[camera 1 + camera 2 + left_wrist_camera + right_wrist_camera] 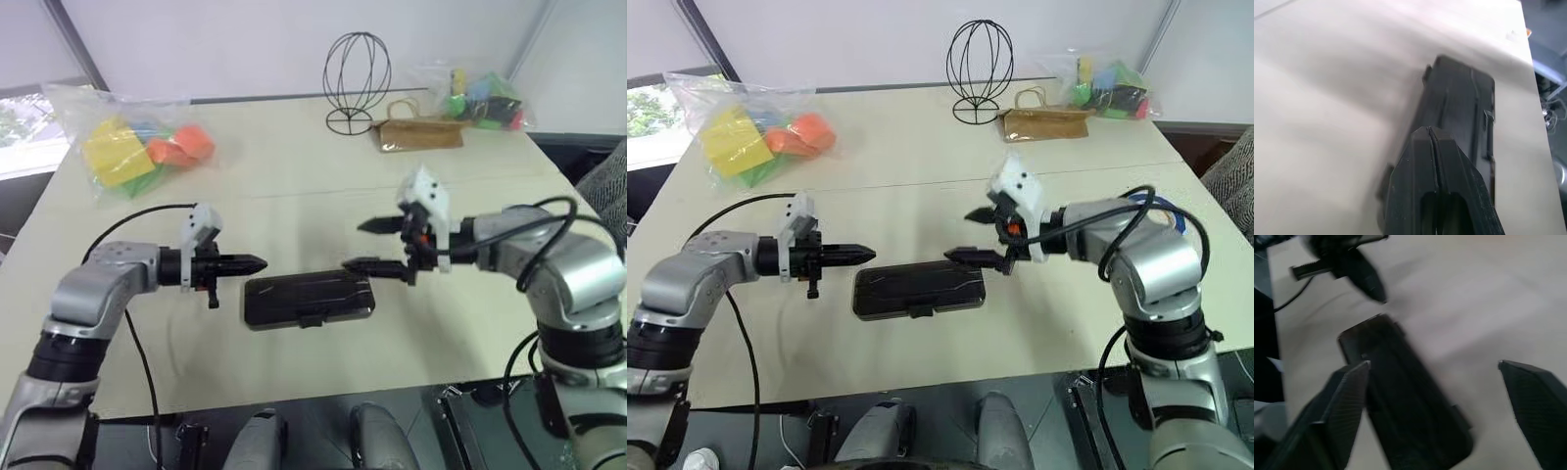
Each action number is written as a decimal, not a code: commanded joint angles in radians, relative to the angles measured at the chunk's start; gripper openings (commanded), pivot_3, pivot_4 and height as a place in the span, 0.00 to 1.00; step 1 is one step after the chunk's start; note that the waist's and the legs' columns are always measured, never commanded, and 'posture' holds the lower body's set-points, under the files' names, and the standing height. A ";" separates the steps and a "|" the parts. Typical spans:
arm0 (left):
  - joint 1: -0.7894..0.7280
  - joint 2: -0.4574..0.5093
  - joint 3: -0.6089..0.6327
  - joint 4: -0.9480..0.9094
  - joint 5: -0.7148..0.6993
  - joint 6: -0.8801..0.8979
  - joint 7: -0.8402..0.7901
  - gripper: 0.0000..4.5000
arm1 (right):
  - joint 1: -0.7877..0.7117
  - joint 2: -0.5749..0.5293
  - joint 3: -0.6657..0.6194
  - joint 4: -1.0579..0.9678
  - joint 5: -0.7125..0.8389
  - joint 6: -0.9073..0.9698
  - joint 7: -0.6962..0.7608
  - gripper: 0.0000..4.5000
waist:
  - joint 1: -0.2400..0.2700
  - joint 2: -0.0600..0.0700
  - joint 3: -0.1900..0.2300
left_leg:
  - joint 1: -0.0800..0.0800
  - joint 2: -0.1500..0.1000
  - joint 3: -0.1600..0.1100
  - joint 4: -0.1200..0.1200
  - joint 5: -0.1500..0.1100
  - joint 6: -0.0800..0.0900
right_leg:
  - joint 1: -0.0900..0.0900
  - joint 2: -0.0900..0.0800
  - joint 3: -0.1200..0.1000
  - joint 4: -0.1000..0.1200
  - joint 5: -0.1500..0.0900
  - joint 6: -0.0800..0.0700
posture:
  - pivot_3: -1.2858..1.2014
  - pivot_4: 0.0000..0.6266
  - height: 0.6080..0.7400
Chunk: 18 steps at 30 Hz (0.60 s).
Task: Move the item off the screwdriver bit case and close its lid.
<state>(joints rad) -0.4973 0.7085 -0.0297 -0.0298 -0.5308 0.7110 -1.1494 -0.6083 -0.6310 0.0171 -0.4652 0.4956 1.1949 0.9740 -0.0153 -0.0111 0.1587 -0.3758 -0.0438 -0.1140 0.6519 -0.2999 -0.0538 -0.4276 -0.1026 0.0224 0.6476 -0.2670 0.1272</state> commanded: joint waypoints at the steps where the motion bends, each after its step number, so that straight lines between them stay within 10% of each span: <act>1: -0.090 -0.039 -0.040 0.081 0.040 -0.041 0.000 0.00 | 0.050 0.021 0.041 -0.042 0.051 -0.014 -0.017 0.57 | 0.000 0.000 0.000 | 0.000 0.000 0.000 0.000 0.000 0.000 | 0.000 0.000 0.000 0.000 0.000 0.000 | 0.52 0.24 1.00; 6: -0.193 -0.117 -0.121 0.270 0.140 -0.146 -0.021 0.00 | 0.114 0.001 0.140 -0.091 0.098 -0.046 0.013 0.01 | -0.002 0.000 0.000 | 0.000 0.000 0.000 0.001 0.001 -0.002 | 0.000 0.000 0.000 0.000 0.000 0.000 | 0.52 0.24 1.00; 18: -0.301 -0.252 -0.215 0.538 0.295 -0.333 -0.087 0.00 | 0.162 0.102 0.298 -0.074 0.046 -0.032 -0.196 0.01 | -0.004 -0.001 0.000 | 0.000 0.000 -0.001 0.002 0.001 -0.002 | 0.000 0.000 -0.001 0.000 0.000 0.000 | 0.52 0.24 1.00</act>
<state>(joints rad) -0.7797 0.4524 -0.2467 0.5136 -0.2456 0.4016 -1.2182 -0.4445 -0.5440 0.3177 -0.5232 0.5495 1.1524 0.8247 -0.0195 -0.0119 0.1590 -0.3764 -0.0441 -0.1147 0.6541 -0.2987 -0.0559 -0.4274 -0.1024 0.0216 0.6479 -0.2670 0.1273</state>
